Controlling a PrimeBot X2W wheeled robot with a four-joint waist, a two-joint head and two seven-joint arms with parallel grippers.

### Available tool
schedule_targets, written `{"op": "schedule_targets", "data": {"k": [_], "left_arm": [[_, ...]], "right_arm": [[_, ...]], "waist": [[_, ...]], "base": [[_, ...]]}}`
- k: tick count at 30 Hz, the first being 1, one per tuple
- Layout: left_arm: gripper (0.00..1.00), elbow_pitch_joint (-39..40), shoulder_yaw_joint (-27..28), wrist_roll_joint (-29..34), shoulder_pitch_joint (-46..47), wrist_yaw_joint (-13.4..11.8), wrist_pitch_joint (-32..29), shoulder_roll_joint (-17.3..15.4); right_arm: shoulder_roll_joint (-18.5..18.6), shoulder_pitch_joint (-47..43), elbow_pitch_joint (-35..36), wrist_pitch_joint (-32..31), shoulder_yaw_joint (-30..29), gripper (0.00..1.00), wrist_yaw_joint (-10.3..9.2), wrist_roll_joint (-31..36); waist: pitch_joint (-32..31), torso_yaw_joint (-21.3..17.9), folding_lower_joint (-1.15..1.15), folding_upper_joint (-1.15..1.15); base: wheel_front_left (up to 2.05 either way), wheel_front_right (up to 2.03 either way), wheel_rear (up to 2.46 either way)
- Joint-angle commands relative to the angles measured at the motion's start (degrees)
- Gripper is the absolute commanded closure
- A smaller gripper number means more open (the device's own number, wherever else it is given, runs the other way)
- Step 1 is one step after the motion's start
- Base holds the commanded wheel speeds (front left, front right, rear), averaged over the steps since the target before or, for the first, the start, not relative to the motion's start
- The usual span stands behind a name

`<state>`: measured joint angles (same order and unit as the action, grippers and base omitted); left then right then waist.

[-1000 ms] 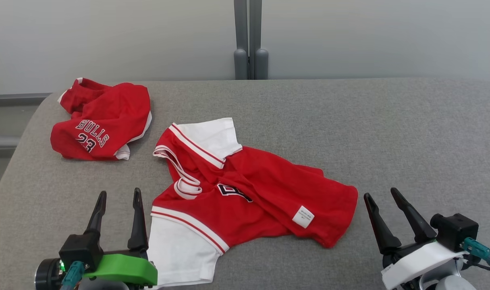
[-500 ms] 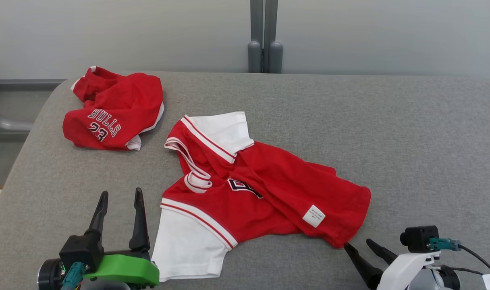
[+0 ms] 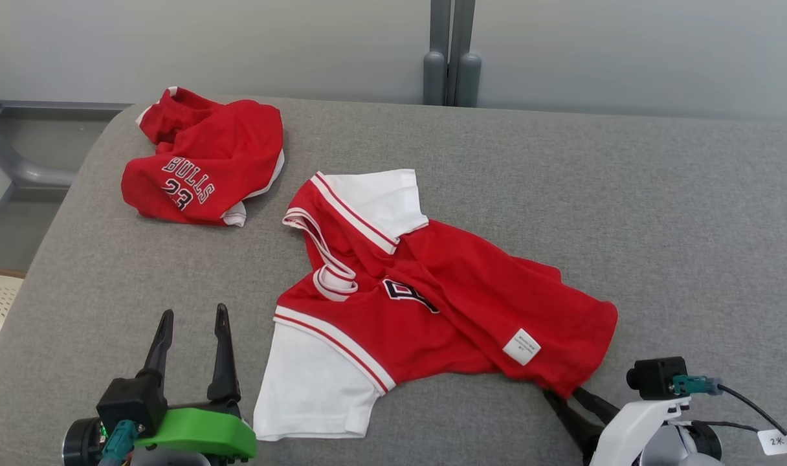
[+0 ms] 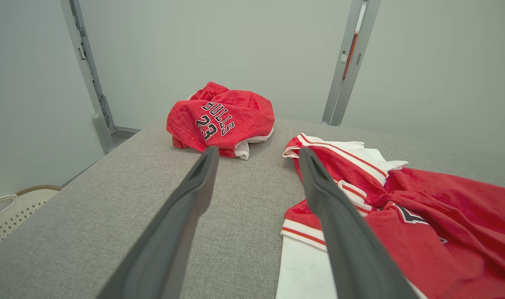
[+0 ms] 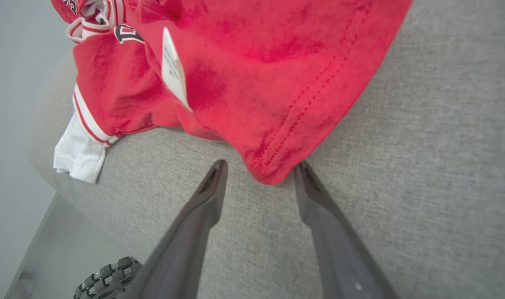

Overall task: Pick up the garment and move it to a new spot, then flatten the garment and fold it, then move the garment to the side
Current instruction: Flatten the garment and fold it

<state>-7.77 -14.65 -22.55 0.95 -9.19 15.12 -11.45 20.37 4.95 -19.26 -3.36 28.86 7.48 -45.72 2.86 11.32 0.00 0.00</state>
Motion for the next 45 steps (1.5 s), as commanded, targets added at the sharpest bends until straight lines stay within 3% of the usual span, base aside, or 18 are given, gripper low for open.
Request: {"op": "schedule_targets", "data": {"k": [1, 8, 11, 16, 21, 23, 28, 33, 38, 43, 44, 45], "left_arm": [[0.00, -0.4, 0.4, 0.0, 0.6, 0.3, 0.0, 0.3], [0.00, -1.2, 1.1, 0.4, 0.3, 1.0, 0.0, 1.0], [0.00, -1.1, 1.6, 0.4, 0.0, 1.2, 0.0, 1.2], [0.00, -1.3, 1.7, 1.0, 1.1, 1.7, 0.0, 2.1], [0.00, -1.4, 0.8, 1.8, 3.6, 2.7, 0.0, 4.1], [0.00, -1.4, 0.7, 2.2, 4.9, 3.0, 0.0, 5.0], [0.00, -1.7, -0.2, 3.4, 8.5, 4.1, 0.0, 7.2], [0.00, -2.4, -0.7, 3.2, 10.3, 4.6, 0.0, 8.3], [0.00, -2.2, -1.9, 1.9, 11.3, 4.9, 0.0, 8.6], [0.00, -1.4, -3.5, 0.4, 12.0, 3.6, 0.0, 8.6], [0.00, -1.3, -3.7, 0.3, 12.1, 3.5, 0.0, 8.6], [0.00, -1.4, -3.9, 0.2, 12.2, 3.4, 0.0, 8.6]], "right_arm": [[0.5, 0.9, 0.2, 1.0, 0.3, 1.00, 0.02, -0.4], [2.6, 2.1, 2.0, 4.5, 1.3, 1.00, 0.02, -1.6], [3.7, 3.8, 6.7, 5.2, 1.9, 1.00, 0.02, -3.8], [10.0, 9.0, 14.1, 3.9, 1.3, 1.00, 0.02, -6.3], [16.1, 18.5, 16.0, 1.0, -0.1, 1.00, 0.02, -9.9], [17.3, 23.0, 15.7, -1.5, 0.1, 1.00, 0.02, -14.3], [22.1, 35.8, 8.9, -6.3, -0.4, 1.00, 0.02, -21.8], [24.5, 45.6, 2.6, -7.9, 0.5, 1.00, 0.02, -24.5], [25.1, 53.5, -4.3, -7.7, 3.1, 1.00, 0.02, -23.7], [24.1, 59.9, -14.8, -3.0, 5.8, 1.00, 0.02, -19.1], [23.8, 60.7, -17.0, -2.0, 6.5, 0.90, 0.02, -17.9], [23.0, 61.4, -19.5, -0.9, 7.2, 0.00, 0.02, -17.1]], "waist": [[0.0, 0.0, 0.00, 0.00], [-0.3, -0.1, 0.00, 0.00], [0.3, -0.5, 0.00, 0.00], [2.3, -0.6, 0.00, 0.00], [7.6, 1.1, 0.00, 0.00], [10.7, 2.0, 0.00, 0.00], [17.5, 5.9, 0.00, 0.00], [20.8, 9.6, 0.00, 0.00], [22.9, 12.7, 0.00, 0.00], [24.6, 14.5, 0.00, 0.00], [24.7, 14.6, 0.00, 0.00], [24.7, 14.7, 0.00, 0.00]], "base": [[0.00, 0.00, 0.00], [0.00, 0.00, 0.00], [0.00, 0.00, 0.00], [0.00, 0.00, 0.00], [0.00, 0.00, 0.00], [0.00, 0.00, 0.00], [0.00, 0.00, 0.00], [0.00, 0.00, 0.00], [0.00, 0.00, 0.00], [0.00, 0.00, 0.00], [0.00, 0.00, 0.00], [0.00, 0.00, 0.00]]}}
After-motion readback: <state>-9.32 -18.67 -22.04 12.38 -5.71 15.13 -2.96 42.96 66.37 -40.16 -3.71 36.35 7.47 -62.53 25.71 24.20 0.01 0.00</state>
